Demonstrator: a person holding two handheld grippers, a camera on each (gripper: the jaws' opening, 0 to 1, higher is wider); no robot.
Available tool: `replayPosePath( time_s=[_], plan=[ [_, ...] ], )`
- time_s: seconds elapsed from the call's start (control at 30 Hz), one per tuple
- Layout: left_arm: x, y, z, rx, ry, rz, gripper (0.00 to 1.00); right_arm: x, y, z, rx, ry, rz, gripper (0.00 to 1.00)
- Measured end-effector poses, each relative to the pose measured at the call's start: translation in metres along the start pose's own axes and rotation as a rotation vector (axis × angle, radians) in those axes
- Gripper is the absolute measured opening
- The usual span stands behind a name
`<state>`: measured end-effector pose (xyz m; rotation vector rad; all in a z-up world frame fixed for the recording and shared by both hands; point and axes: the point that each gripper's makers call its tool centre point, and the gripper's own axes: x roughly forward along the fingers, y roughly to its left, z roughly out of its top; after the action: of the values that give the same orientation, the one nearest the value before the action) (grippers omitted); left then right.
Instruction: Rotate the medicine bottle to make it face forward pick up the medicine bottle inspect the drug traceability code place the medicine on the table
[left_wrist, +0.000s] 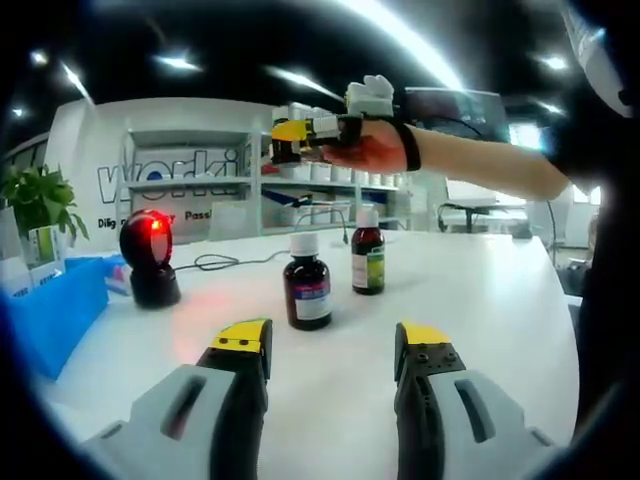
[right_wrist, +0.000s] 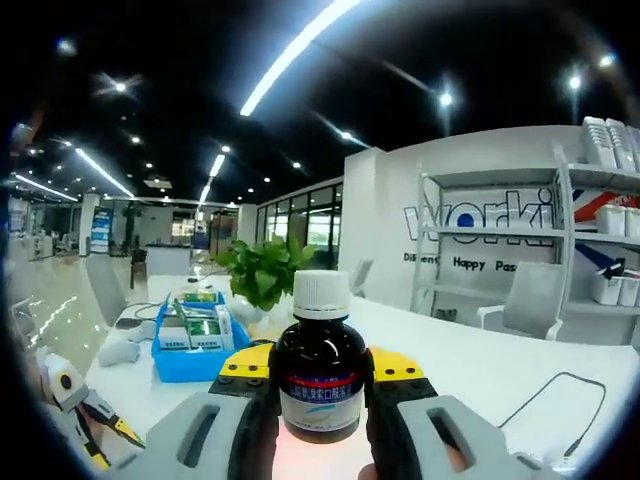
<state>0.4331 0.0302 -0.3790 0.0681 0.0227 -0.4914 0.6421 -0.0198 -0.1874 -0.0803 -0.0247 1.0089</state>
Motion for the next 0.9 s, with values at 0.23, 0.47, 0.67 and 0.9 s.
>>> replayPosePath(
  time_s=[0.23, 0.47, 0.67, 0.9],
  plan=[
    [0.000, 0.001, 0.000, 0.004, 0.001, 0.003, 0.40, -0.038, -0.019, 0.005, -0.109, -0.006, -0.141, 0.29],
    [0.001, 0.000, -0.002, 0.008, 0.008, 0.002, 0.40, -0.071, -0.032, -0.007, -0.173, 0.007, -0.254, 0.29],
    [0.001, 0.001, -0.002, 0.011, 0.008, 0.004, 0.40, -0.098, -0.043, -0.023, -0.140, 0.015, -0.349, 0.29],
    [0.002, 0.001, -0.004, 0.015, 0.015, 0.004, 0.40, -0.126, -0.045, -0.047, -0.126, 0.030, -0.431, 0.29]
  ],
)
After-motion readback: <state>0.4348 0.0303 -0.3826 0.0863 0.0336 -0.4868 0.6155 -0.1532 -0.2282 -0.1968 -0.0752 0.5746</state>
